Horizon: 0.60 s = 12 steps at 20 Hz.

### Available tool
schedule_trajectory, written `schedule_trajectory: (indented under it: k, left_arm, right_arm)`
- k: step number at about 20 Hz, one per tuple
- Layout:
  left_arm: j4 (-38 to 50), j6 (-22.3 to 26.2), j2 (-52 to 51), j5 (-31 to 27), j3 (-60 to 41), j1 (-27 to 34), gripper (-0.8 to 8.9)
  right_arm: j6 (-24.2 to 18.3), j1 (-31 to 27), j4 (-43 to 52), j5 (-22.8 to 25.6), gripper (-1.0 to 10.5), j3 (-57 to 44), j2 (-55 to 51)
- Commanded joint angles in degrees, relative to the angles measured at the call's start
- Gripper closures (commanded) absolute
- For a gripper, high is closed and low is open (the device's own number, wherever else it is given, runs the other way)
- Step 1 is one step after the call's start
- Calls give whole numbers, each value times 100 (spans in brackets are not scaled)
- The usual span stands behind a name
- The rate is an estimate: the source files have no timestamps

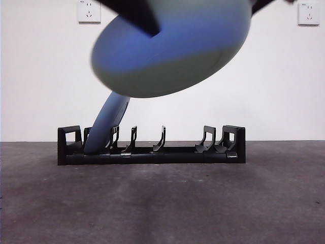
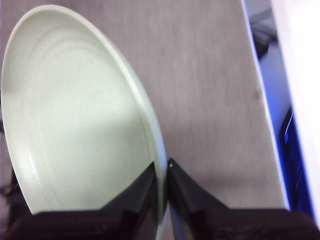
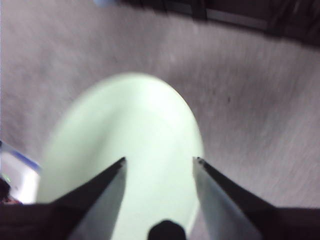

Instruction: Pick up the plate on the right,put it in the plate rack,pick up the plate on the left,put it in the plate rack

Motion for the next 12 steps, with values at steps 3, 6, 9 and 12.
schedule_trajectory:
  k: [3,6,9,12]
  left_arm:
    - [977,-1047,2,570,-9,409,821]
    - [2013,-2017,15,914,-9,828,821]
    - [3320,-3193,184,1054,-9,1283,821]
    - [4295,-3685,638,1049,-9,1545,821]
  right_arm:
    - [-101,-13,-57,492,662,739,-575]
    - [-160,-4,-92,664,663,1117,-1067]
    - [-142,-2,-87,662,663,1333,-1690]
    - [-101,-2,-122,662,663,1335,-2184]
